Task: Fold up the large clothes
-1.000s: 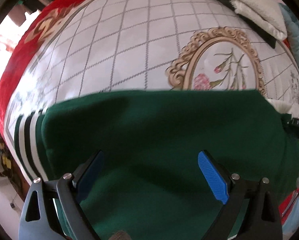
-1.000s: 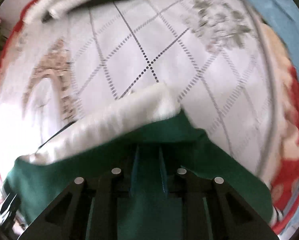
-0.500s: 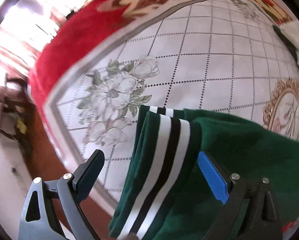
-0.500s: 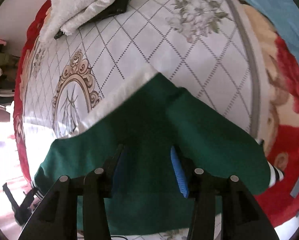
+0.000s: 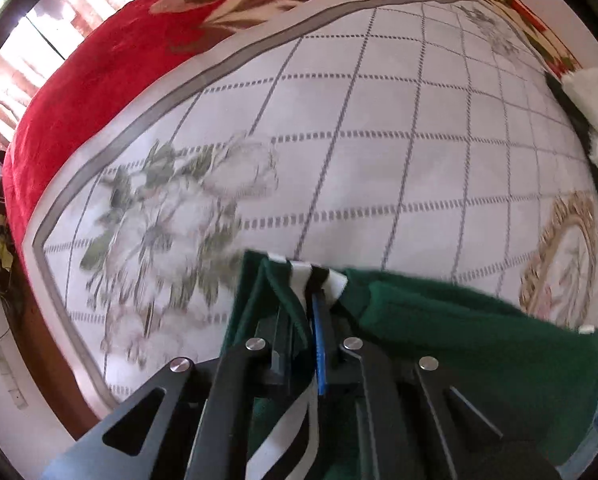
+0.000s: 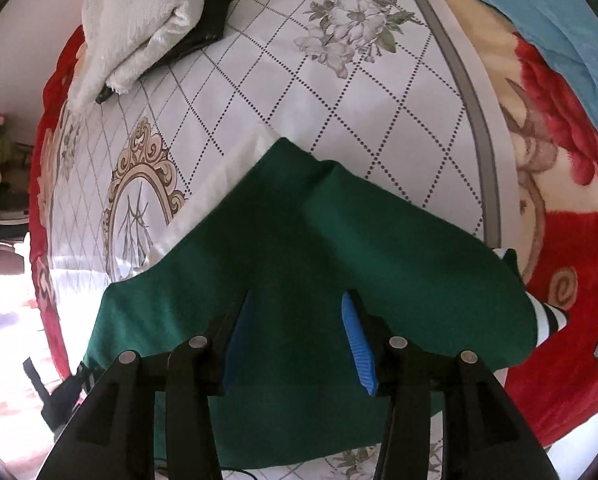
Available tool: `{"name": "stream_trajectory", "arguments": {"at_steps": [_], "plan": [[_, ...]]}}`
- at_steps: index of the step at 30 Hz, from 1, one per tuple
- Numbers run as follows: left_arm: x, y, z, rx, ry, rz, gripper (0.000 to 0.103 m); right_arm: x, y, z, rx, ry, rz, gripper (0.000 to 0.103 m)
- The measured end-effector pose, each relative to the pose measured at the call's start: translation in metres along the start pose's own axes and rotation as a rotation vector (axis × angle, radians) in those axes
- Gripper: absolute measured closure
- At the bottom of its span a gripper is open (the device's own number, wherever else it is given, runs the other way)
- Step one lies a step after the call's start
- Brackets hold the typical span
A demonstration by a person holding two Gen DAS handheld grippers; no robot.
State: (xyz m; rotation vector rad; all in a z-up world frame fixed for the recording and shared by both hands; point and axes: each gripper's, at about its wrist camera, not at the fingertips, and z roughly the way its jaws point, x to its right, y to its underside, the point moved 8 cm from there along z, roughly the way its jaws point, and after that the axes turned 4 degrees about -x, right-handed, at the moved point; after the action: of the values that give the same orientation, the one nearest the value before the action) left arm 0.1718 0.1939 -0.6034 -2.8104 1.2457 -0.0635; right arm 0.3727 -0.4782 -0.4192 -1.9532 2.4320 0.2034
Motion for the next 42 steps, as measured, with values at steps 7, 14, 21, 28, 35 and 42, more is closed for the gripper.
{"name": "stream_trajectory", "arguments": {"at_steps": [7,14,21,28,35,42], "plan": [[0.034,-0.001,-0.04,0.031,-0.082,0.089,0.072,0.047,0.035,-0.027,0.046,-0.099,0.112,0.035],[0.108,0.061,-0.085,0.074,-0.042,0.256,0.008,0.126,0.097,-0.009,0.02,-0.227,0.313,0.027],[0.202,0.135,-0.06,-0.001,-0.003,0.417,0.006,0.157,0.096,0.063,0.045,-0.547,0.436,0.026],[0.249,0.171,-0.018,-0.003,-0.066,0.509,0.006,0.142,0.054,0.088,0.183,-0.821,0.43,0.026],[0.255,0.155,-0.006,0.021,-0.088,0.509,0.006,0.119,0.026,0.101,0.191,-0.858,0.446,0.077],[0.266,0.155,0.002,0.002,-0.058,0.532,0.001,0.109,0.059,0.024,0.319,-0.831,0.489,0.087]]}}
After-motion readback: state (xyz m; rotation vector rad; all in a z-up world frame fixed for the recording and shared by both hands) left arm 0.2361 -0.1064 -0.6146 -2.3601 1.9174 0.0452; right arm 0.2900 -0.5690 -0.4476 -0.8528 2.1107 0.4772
